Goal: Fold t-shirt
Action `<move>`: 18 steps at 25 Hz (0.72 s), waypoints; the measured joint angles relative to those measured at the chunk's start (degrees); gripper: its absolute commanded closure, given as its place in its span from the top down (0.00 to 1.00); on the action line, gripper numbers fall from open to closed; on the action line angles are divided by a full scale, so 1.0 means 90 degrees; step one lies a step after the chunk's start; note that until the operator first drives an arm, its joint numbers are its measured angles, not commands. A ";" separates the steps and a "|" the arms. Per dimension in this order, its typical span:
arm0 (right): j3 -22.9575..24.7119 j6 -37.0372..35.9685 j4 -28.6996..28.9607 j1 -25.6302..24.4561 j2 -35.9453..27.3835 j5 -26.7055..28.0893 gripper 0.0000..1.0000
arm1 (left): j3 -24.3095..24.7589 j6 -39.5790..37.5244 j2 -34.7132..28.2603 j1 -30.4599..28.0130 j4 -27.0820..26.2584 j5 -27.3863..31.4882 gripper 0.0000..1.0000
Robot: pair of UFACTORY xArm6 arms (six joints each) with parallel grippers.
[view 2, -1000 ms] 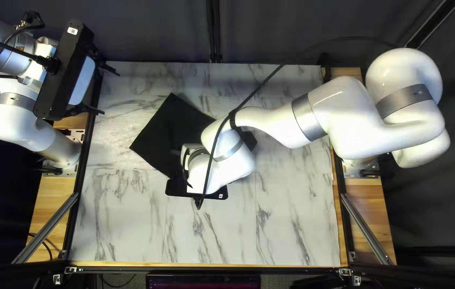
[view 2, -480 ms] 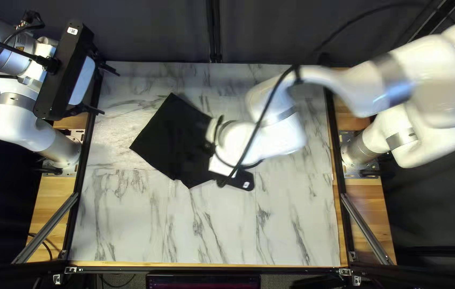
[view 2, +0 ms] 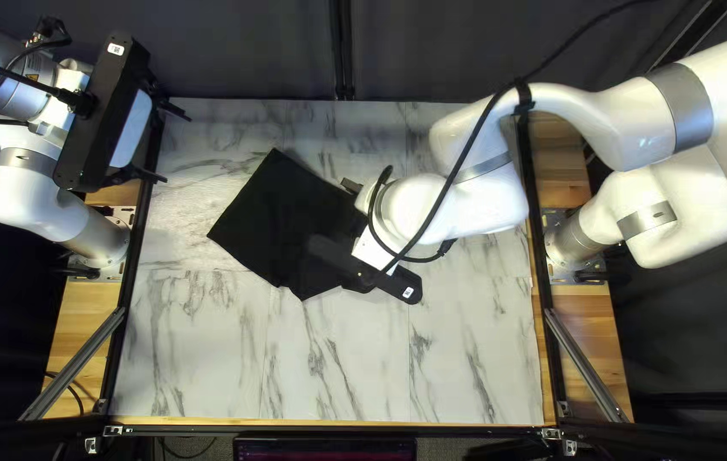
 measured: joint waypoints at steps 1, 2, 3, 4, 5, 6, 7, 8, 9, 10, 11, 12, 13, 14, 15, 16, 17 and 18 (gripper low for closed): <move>-0.0116 0.0159 0.0058 0.0009 -0.0193 0.0280 1.00 | 0.0000 0.0000 0.0000 0.0000 0.0000 0.0000 1.00; -0.0223 0.0368 0.0116 0.0013 -0.0367 0.0519 1.00 | 0.0000 0.0000 0.0000 0.0000 0.0000 0.0000 1.00; -0.0306 0.0616 0.0169 0.0019 -0.0526 0.0704 1.00 | 0.0000 0.0000 0.0000 0.0000 0.0000 0.0000 1.00; -0.0377 0.0878 0.0217 0.0031 -0.0656 0.0846 1.00 | 0.0000 0.0000 0.0000 0.0000 0.0000 0.0000 1.00; -0.0434 0.1091 0.0260 0.0042 -0.0750 0.0956 1.00 | 0.0000 0.0000 0.0000 0.0000 0.0000 0.0000 1.00; -0.0477 0.1245 0.0295 0.0051 -0.0816 0.1036 1.00 | 0.0000 0.0000 0.0000 0.0000 0.0000 0.0000 1.00; -0.0501 0.1325 0.0314 0.0055 -0.0851 0.1077 1.00 | 0.0000 0.0000 0.0000 0.0000 0.0000 0.0000 1.00; -0.0506 0.1355 0.0321 0.0056 -0.0859 0.1093 1.00 | 0.0000 0.0000 0.0000 0.0000 0.0000 0.0000 1.00; -0.0507 0.1369 0.0324 0.0056 -0.0861 0.1100 1.00 | 0.0000 0.0000 0.0000 0.0000 0.0000 0.0000 1.00; -0.0509 0.1375 0.0326 0.0057 -0.0864 0.1103 1.00 | 0.0000 0.0000 0.0000 0.0000 0.0000 0.0000 1.00; -0.0509 0.1377 0.0326 0.0057 -0.0864 0.1104 1.00 | 0.0000 0.0000 0.0000 0.0000 0.0000 0.0000 1.00; -0.0510 0.1378 0.0327 0.0057 -0.0865 0.1105 1.00 | 0.0000 0.0000 0.0000 0.0000 0.0000 0.0000 1.00; -0.0510 0.1379 0.0327 0.0057 -0.0865 0.1105 1.00 | 0.0007 0.0013 -0.0002 0.0010 -0.0017 -0.0004 1.00; -0.0510 0.1379 0.0327 0.0057 -0.0865 0.1105 1.00 | 0.0026 0.0058 0.0026 0.0030 -0.0068 -0.0035 1.00; -0.0510 0.1379 0.0327 0.0057 -0.0865 0.1105 1.00 | 0.0063 0.0119 0.0104 0.0046 -0.0120 -0.0109 1.00; -0.0510 0.1379 0.0327 0.0057 -0.0865 0.1105 1.00 | 0.0105 0.0172 0.0205 0.0054 -0.0161 -0.0195 1.00; -0.0510 0.1379 0.0327 0.0057 -0.0865 0.1106 1.00 | 0.0159 0.0239 0.0353 0.0059 -0.0207 -0.0304 1.00; -0.0510 0.1380 0.0327 0.0057 -0.0865 0.1106 1.00 | 0.0221 0.0289 0.0497 0.0057 -0.0238 -0.0416 1.00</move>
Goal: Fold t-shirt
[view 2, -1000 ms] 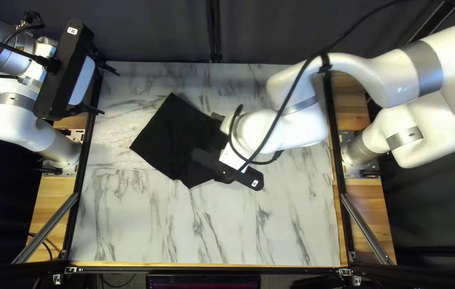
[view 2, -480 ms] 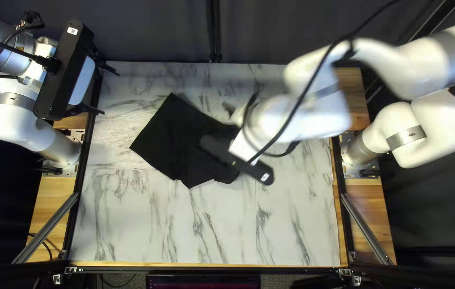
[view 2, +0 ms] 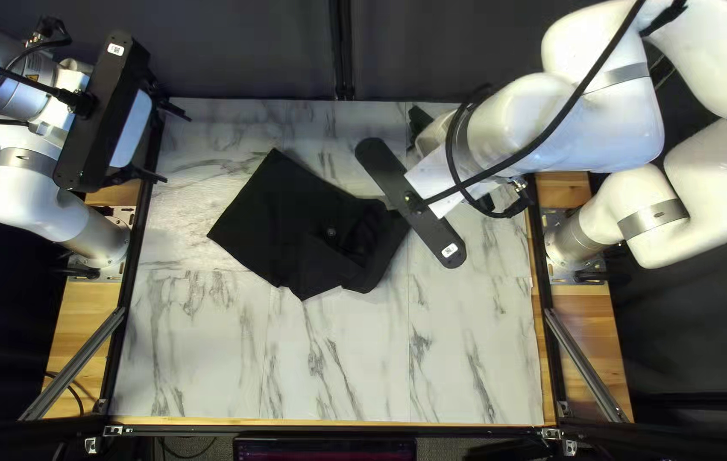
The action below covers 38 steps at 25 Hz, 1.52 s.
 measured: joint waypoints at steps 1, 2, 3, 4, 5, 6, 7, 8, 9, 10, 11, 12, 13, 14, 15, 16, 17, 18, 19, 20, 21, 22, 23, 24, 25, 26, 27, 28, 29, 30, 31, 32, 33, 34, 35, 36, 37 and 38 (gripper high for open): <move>0.0000 0.0000 0.0000 0.0000 0.0000 0.0000 1.00 | 0.0088 0.0023 0.0142 -0.0005 -0.0017 -0.0138 1.00; 0.0000 0.0000 0.0000 0.0000 0.0000 0.0000 1.00 | 0.0262 0.0021 0.0321 -0.0022 -0.0020 -0.0367 1.00; 0.0000 0.0000 0.0000 0.0000 0.0000 0.0000 1.00 | 0.0417 0.0000 0.0451 -0.0039 -0.0010 -0.0558 1.00; 0.0000 0.0000 0.0000 0.0000 0.0000 0.0000 1.00 | 0.0628 -0.0046 0.0606 -0.0068 0.0019 -0.0808 1.00; 0.0000 0.0000 0.0000 0.0000 0.0000 0.0000 1.00 | 0.0851 -0.0114 0.0753 -0.0103 0.0062 -0.1067 1.00; 0.0000 0.0000 0.0000 0.0000 0.0000 0.0000 1.00 | 0.1112 -0.0229 0.0921 -0.0147 0.0124 -0.1368 1.00; 0.0000 0.0000 0.0000 0.0000 0.0000 0.0000 1.00 | 0.1298 -0.0337 0.1058 -0.0185 0.0177 -0.1599 1.00; 0.0000 0.0000 0.0000 0.0000 0.0000 0.0000 1.00 | 0.1433 -0.0427 0.1173 -0.0214 0.0223 -0.1780 1.00; 0.0000 0.0000 0.0000 0.0000 0.0000 0.0000 1.00 | 0.1608 -0.0568 0.1360 -0.0261 0.0301 -0.2031 1.00; 0.0000 0.0000 0.0000 0.0000 0.0000 0.0000 1.00 | 0.1718 -0.0659 0.1488 -0.0287 0.0355 -0.2195 1.00; 0.0000 0.0000 0.0000 0.0000 0.0000 0.0000 1.00 | 0.1875 -0.0770 0.1660 -0.0313 0.0433 -0.2430 1.00; 0.0000 0.0000 0.0000 0.0000 0.0000 0.0000 1.00 | 0.2014 -0.0837 0.1790 -0.0316 0.0480 -0.2634 1.00; 0.0000 0.0000 0.0000 0.0000 0.0000 0.0000 1.00 | 0.2133 -0.0870 0.1889 -0.0304 0.0505 -0.2803 1.00; 0.0000 0.0000 0.0000 0.0000 0.0000 0.0000 1.00 | 0.2296 -0.0889 0.2032 -0.0262 0.0527 -0.3053 1.00; 0.0000 0.0000 0.0000 0.0000 0.0000 0.0000 1.00 | 0.2387 -0.0888 0.2138 -0.0229 0.0534 -0.3224 1.00; 0.0000 0.0000 0.0000 0.0000 0.0000 0.0000 1.00 | 0.2495 -0.0869 0.2309 -0.0181 0.0535 -0.3475 1.00; 0.0000 0.0000 0.0000 0.0000 0.0000 0.0000 1.00 | 0.2563 -0.0847 0.2472 -0.0151 0.0526 -0.3688 1.00; 0.0000 0.0000 0.0000 0.0000 0.0000 0.0000 1.00 | 0.2602 -0.0831 0.2618 -0.0135 0.0516 -0.3863 1.00; 0.0000 0.0000 0.0000 0.0000 0.0000 0.0000 1.00 | 0.2633 -0.0814 0.2869 -0.0124 0.0495 -0.4131 1.00; 0.0000 0.0000 0.0000 0.0000 0.0000 0.0000 1.00 | 0.2636 -0.0807 0.3070 -0.0122 0.0480 -0.4322 1.00; 0.0000 0.0000 0.0000 0.0000 0.0000 0.0000 1.00 | 0.2615 -0.0797 0.3396 -0.0126 0.0454 -0.4602 1.00; 0.0000 0.0000 0.0000 0.0000 0.0000 0.0000 1.00 | 0.2571 -0.0783 0.3690 -0.0144 0.0415 -0.4833 1.00; 0.0000 0.0000 0.0000 0.0000 0.0000 0.0000 1.00 | 0.2501 -0.0756 0.3982 -0.0177 0.0348 -0.5055 1.00; 0.0000 0.0000 0.0000 0.0000 0.0000 0.0000 1.00 | 0.2411 -0.0711 0.4248 -0.0221 0.0253 -0.5257 1.00; 0.0000 0.0000 0.0000 0.0000 0.0000 0.0000 1.00 | 0.2317 -0.0670 0.4483 -0.0266 0.0161 -0.5433 1.00; 0.0000 0.0000 0.0000 0.0000 0.0000 0.0000 1.00 | 0.2235 -0.0644 0.4682 -0.0302 0.0086 -0.5588 1.00; 0.0000 0.0000 0.0000 0.0000 0.0000 0.0000 1.00 | 0.2183 -0.0645 0.4815 -0.0322 0.0053 -0.5700 1.00; 0.0000 0.0000 0.0000 0.0000 0.0000 0.0000 1.00 | 0.2131 -0.0698 0.4966 -0.0333 0.0062 -0.5840 1.00; 0.0000 0.0000 0.0000 0.0000 0.0000 0.0000 1.00 | 0.2103 -0.0787 0.5069 -0.0327 0.0123 -0.5945 1.00; 0.0000 0.0000 0.0000 0.0000 0.0000 0.0000 1.00 | 0.2081 -0.0893 0.5149 -0.0309 0.0206 -0.6032 1.00; 0.0000 0.0000 0.0000 0.0000 0.0000 0.0000 1.00 | 0.2059 -0.1036 0.5227 -0.0285 0.0333 -0.6125 1.00; 0.0000 0.0000 0.0000 0.0000 0.0000 0.0000 1.00 | 0.2046 -0.1168 0.5279 -0.0264 0.0452 -0.6198 1.00; 0.0000 0.0000 0.0000 0.0000 0.0000 0.0000 1.00 | 0.2040 -0.1271 0.5311 -0.0251 0.0541 -0.6249 1.00; 0.0000 0.0000 0.0000 0.0000 0.0000 0.0000 1.00 | 0.2033 -0.1409 0.5353 -0.0233 0.0668 -0.6317 1.00; 0.0000 0.0000 0.0000 0.0000 0.0000 0.0000 1.00 | 0.2027 -0.1514 0.5393 -0.0224 0.0761 -0.6372 1.00; 0.0000 0.0000 0.0000 0.0000 0.0000 0.0000 1.00 | 0.2019 -0.1604 0.5438 -0.0218 0.0841 -0.6428 1.00; 0.0000 0.0000 0.0000 0.0000 0.0000 0.0000 1.00 | 0.2014 -0.1671 0.5475 -0.0213 0.0900 -0.6477 1.00; 0.0000 0.0000 0.0000 0.0000 0.0000 0.0000 1.00 | 0.2014 -0.1718 0.5491 -0.0208 0.0940 -0.6511 1.00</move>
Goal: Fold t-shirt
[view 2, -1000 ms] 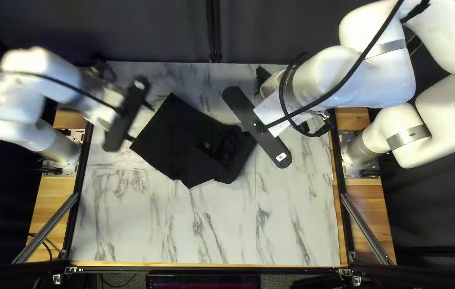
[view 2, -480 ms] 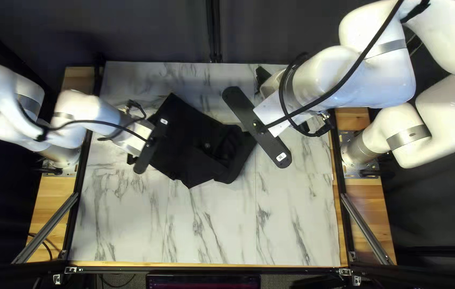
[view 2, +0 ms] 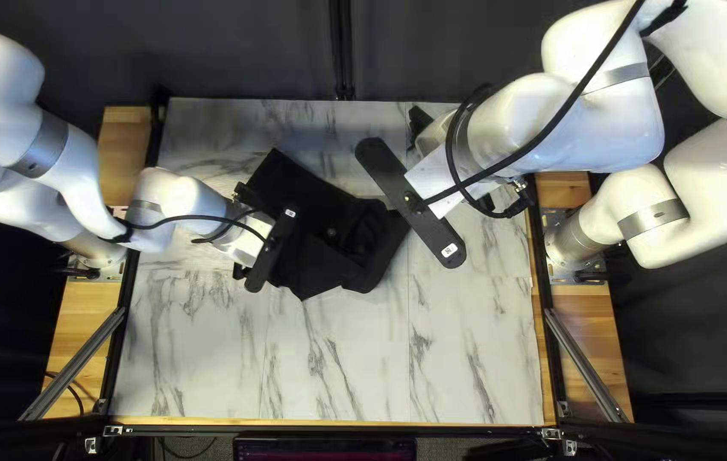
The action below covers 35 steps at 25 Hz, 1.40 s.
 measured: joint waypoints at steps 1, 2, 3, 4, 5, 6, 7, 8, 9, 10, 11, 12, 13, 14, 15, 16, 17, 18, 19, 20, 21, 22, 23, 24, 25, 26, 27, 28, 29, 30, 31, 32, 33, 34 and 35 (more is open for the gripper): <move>0.0000 0.0000 0.0000 0.0000 0.0000 0.0000 1.00 | 0.0011 -0.0039 -0.0014 0.0004 0.0034 -0.0015 1.00; 0.0000 0.0000 0.0000 0.0000 0.0000 0.0000 1.00 | 0.0033 -0.0077 -0.0059 0.0007 0.0069 -0.0014 1.00; 0.0000 0.0000 0.0000 0.0000 0.0000 0.0000 1.00 | 0.0061 -0.0124 -0.0127 0.0010 0.0111 0.0002 1.00; 0.0003 0.0000 -0.0005 0.0002 -0.0003 0.0001 1.00 | 0.0093 -0.0193 -0.0220 0.0015 0.0175 0.0033 1.00; 0.0011 -0.0004 -0.0027 0.0010 -0.0014 0.0018 1.00 | 0.0127 -0.0277 -0.0337 0.0019 0.0258 0.0084 1.00; -0.0009 -0.0020 -0.0049 0.0019 -0.0031 0.0068 1.00 | 0.0149 -0.0348 -0.0434 0.0023 0.0326 0.0134 1.00; -0.0077 -0.0046 -0.0070 0.0029 -0.0054 0.0155 1.00 | 0.0171 -0.0436 -0.0541 0.0028 0.0418 0.0197 1.00; -0.0172 -0.0078 -0.0094 0.0039 -0.0077 0.0265 1.00 | 0.0186 -0.0498 -0.0637 0.0032 0.0485 0.0265 1.00; -0.0277 -0.0109 -0.0119 0.0051 -0.0096 0.0390 1.00 | 0.0197 -0.0526 -0.0747 0.0033 0.0518 0.0348 1.00; -0.0387 -0.0137 -0.0143 0.0062 -0.0113 0.0522 1.00 | 0.0204 -0.0528 -0.0844 0.0032 0.0522 0.0427 1.00; -0.0492 -0.0165 -0.0164 0.0072 -0.0135 0.0652 1.00 | 0.0208 -0.0523 -0.0899 0.0030 0.0518 0.0474 1.00; -0.0584 -0.0191 -0.0183 0.0077 -0.0165 0.0772 1.00 | 0.0211 -0.0517 -0.0939 0.0027 0.0513 0.0510 1.00; -0.0666 -0.0214 -0.0195 0.0076 -0.0201 0.0888 1.00 | 0.0213 -0.0515 -0.0948 0.0025 0.0512 0.0523 1.00; -0.0741 -0.0230 -0.0198 0.0067 -0.0246 0.1001 1.00 | 0.0213 -0.0515 -0.0951 0.0025 0.0511 0.0527 1.00; -0.0805 -0.0240 -0.0192 0.0047 -0.0309 0.1108 1.00 | 0.0213 -0.0514 -0.0953 0.0025 0.0511 0.0529 1.00; -0.0858 -0.0238 -0.0175 0.0021 -0.0379 0.1216 1.00 | 0.0213 -0.0514 -0.0953 0.0025 0.0511 0.0530 1.00; -0.0901 -0.0207 -0.0149 -0.0001 -0.0459 0.1333 1.00 | 0.0213 -0.0514 -0.0953 0.0025 0.0511 0.0531 1.00; -0.0939 -0.0145 -0.0119 -0.0012 -0.0550 0.1456 1.00 | 0.0213 -0.0514 -0.0953 0.0025 0.0511 0.0531 1.00; -0.0964 -0.0044 -0.0089 -0.0007 -0.0652 0.1589 1.00 | 0.0213 -0.0514 -0.0954 0.0025 0.0511 0.0531 1.00; -0.0977 0.0088 -0.0061 0.0013 -0.0759 0.1716 1.00 | 0.0213 -0.0514 -0.0954 0.0025 0.0511 0.0531 1.00; -0.0976 0.0241 -0.0031 0.0047 -0.0879 0.1831 1.00 | 0.0213 -0.0514 -0.0954 0.0025 0.0511 0.0531 1.00; -0.0958 0.0425 -0.0003 0.0093 -0.1022 0.1941 1.00 | 0.0213 -0.0514 -0.0954 0.0025 0.0511 0.0531 1.00; -0.0921 0.0642 0.0024 0.0152 -0.1193 0.2050 1.00 | 0.0213 -0.0514 -0.0954 0.0025 0.0511 0.0531 1.00; -0.0870 0.0886 0.0050 0.0218 -0.1379 0.2155 1.00 | 0.0213 -0.0514 -0.0954 0.0025 0.0511 0.0531 1.00; -0.0816 0.1136 0.0075 0.0284 -0.1557 0.2253 1.00 | 0.0213 -0.0514 -0.0954 0.0025 0.0511 0.0531 1.00; -0.0763 0.1391 0.0096 0.0350 -0.1709 0.2345 1.00 | 0.0213 -0.0514 -0.0954 0.0025 0.0511 0.0531 1.00; -0.0703 0.1657 0.0114 0.0429 -0.1837 0.2426 1.00 | 0.0213 -0.0514 -0.0954 0.0025 0.0511 0.0531 1.00; -0.0635 0.1936 0.0129 0.0518 -0.1955 0.2490 1.00 | 0.0213 -0.0514 -0.0954 0.0025 0.0511 0.0531 1.00; -0.0561 0.2228 0.0141 0.0619 -0.2066 0.2541 1.00 | 0.0213 -0.0514 -0.0954 0.0025 0.0511 0.0531 1.00; -0.0489 0.2496 0.0149 0.0724 -0.2176 0.2582 1.00 | 0.0213 -0.0514 -0.0954 0.0025 0.0511 0.0531 1.00; -0.0429 0.2690 0.0153 0.0810 -0.2268 0.2616 1.00 | 0.0213 -0.0514 -0.0954 0.0025 0.0511 0.0531 1.00; -0.0383 0.2827 0.0155 0.0874 -0.2334 0.2642 1.00 | 0.0213 -0.0514 -0.0954 0.0025 0.0511 0.0531 1.00; -0.0369 0.2882 0.0156 0.0894 -0.2356 0.2652 1.00 | 0.0213 -0.0514 -0.0954 0.0025 0.0511 0.0531 1.00; -0.0363 0.2904 0.0156 0.0900 -0.2362 0.2656 1.00 | 0.0213 -0.0514 -0.0954 0.0025 0.0511 0.0531 1.00; -0.0361 0.2914 0.0156 0.0902 -0.2364 0.2658 1.00 | 0.0213 -0.0514 -0.0954 0.0025 0.0511 0.0531 1.00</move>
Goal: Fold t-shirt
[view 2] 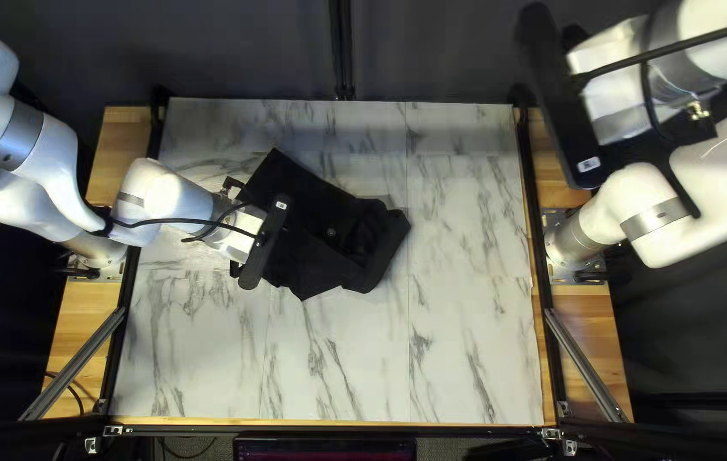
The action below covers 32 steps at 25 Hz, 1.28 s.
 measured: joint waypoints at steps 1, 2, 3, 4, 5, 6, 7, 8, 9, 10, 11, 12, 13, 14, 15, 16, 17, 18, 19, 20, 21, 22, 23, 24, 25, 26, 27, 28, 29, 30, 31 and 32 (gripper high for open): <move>0.0000 0.0005 0.0000 0.0001 -0.0002 0.0001 1.00 | 0.0000 0.0000 0.0000 0.0000 0.0000 0.0000 1.00; 0.0000 0.0007 0.0000 0.0001 -0.0002 0.0001 1.00 | 0.0000 0.0000 0.0000 0.0000 0.0000 0.0000 1.00; 0.0001 0.0007 0.0000 0.0001 -0.0002 0.0001 1.00 | 0.0000 0.0000 0.0000 0.0000 0.0000 0.0000 1.00; 0.0001 0.0008 0.0000 0.0001 -0.0002 0.0001 1.00 | 0.0000 0.0000 0.0000 0.0000 0.0000 0.0000 1.00; 0.0001 0.0008 0.0000 0.0001 -0.0002 0.0002 1.00 | 0.0000 0.0000 0.0000 0.0000 0.0000 0.0000 1.00; 0.0001 0.0008 0.0000 0.0001 -0.0002 0.0002 1.00 | -0.0003 0.0009 0.0000 0.0000 -0.0008 0.0002 1.00; 0.0001 0.0008 0.0000 0.0001 -0.0002 0.0002 1.00 | -0.0020 0.0073 0.0001 0.0002 -0.0066 0.0009 1.00; 0.0001 0.0008 0.0000 0.0001 -0.0002 0.0002 1.00 | -0.0057 0.0222 0.0014 0.0006 -0.0181 0.0020 1.00; 0.0001 0.0008 0.0000 0.0001 -0.0002 0.0002 1.00 | -0.0129 0.0522 0.0056 0.0012 -0.0414 0.0039 1.00; 0.0001 0.0008 0.0000 0.0001 -0.0002 0.0002 1.00 | -0.0198 0.0803 0.0104 0.0015 -0.0618 0.0053 1.00; 0.0001 0.0008 0.0000 0.0001 -0.0002 0.0002 1.00 | -0.0308 0.1179 0.0181 0.0016 -0.0913 0.0064 1.00; 0.0001 0.0008 0.0000 0.0001 -0.0002 0.0002 1.00 | -0.0448 0.1586 0.0281 0.0015 -0.1256 0.0068 1.00; 0.0001 0.0008 0.0000 0.0001 -0.0002 0.0002 1.00 | -0.0613 0.1962 0.0395 0.0008 -0.1594 0.0069 1.00; 0.0001 0.0008 0.0000 0.0001 -0.0002 0.0002 1.00 | -0.0771 0.2273 0.0513 0.0001 -0.1867 0.0072 1.00; 0.0001 0.0008 0.0000 0.0001 -0.0002 0.0002 1.00 | -0.0899 0.2502 0.0614 -0.0009 -0.2055 0.0083 1.00; 0.0001 0.0008 0.0000 0.0001 -0.0002 0.0002 1.00 | -0.1052 0.2757 0.0731 -0.0023 -0.2272 0.0111 1.00; 0.0001 0.0008 0.0000 0.0001 -0.0002 0.0002 1.00 | -0.1197 0.2987 0.0843 -0.0034 -0.2466 0.0154 1.00; 0.0001 0.0008 0.0000 0.0001 -0.0002 0.0002 1.00 | -0.1339 0.3181 0.0960 -0.0042 -0.2630 0.0210 1.00; 0.0001 0.0008 0.0000 0.0001 -0.0002 0.0002 1.00 | -0.1481 0.3313 0.1085 -0.0049 -0.2739 0.0281 1.00; 0.0001 0.0008 0.0000 0.0001 -0.0002 0.0002 1.00 | -0.1607 0.3381 0.1198 -0.0055 -0.2790 0.0355 1.00; 0.0001 0.0008 0.0000 0.0001 -0.0002 0.0002 1.00 | -0.1724 0.3373 0.1308 -0.0060 -0.2769 0.0429 1.00; 0.0001 0.0008 0.0000 0.0001 -0.0002 0.0002 1.00 | -0.1843 0.3261 0.1428 -0.0071 -0.2651 0.0515 1.00; 0.0001 0.0008 0.0000 0.0001 -0.0002 0.0002 1.00 | -0.1954 0.3069 0.1539 -0.0083 -0.2457 0.0604 1.00; 0.0001 0.0009 0.0000 0.0001 -0.0002 0.0002 1.00 | -0.2078 0.2817 0.1653 -0.0107 -0.2210 0.0705 1.00; 0.0001 0.0009 0.0000 0.0001 -0.0002 0.0002 1.00 | -0.2228 0.2521 0.1776 -0.0145 -0.1912 0.0822 1.00; 0.0001 0.0009 0.0000 0.0001 -0.0002 0.0002 1.00 | -0.2354 0.2290 0.1866 -0.0176 -0.1690 0.0926 1.00; 0.0001 0.0009 0.0000 0.0001 -0.0002 0.0002 1.00 | -0.2477 0.2101 0.1944 -0.0202 -0.1492 0.1031 1.00; 0.0001 0.0009 0.0000 0.0001 -0.0002 0.0002 1.00 | -0.2619 0.1927 0.2023 -0.0227 -0.1293 0.1160 0.98; 0.0001 0.0009 0.0000 0.0001 -0.0002 0.0002 1.00 | -0.2701 0.1849 0.2062 -0.0237 -0.1204 0.1240 0.87; 0.0001 0.0009 0.0000 0.0001 -0.0002 0.0002 1.00 | -0.2800 0.1782 0.2105 -0.0246 -0.1113 0.1337 0.57; 0.0001 0.0009 0.0000 0.0001 -0.0002 0.0002 1.00 | -0.2874 0.1747 0.2138 -0.0252 -0.1052 0.1414 0.03; 0.0001 0.0009 0.0000 0.0001 -0.0002 0.0002 1.00 | -0.2920 0.1730 0.2160 -0.0257 -0.1013 0.1469 0.00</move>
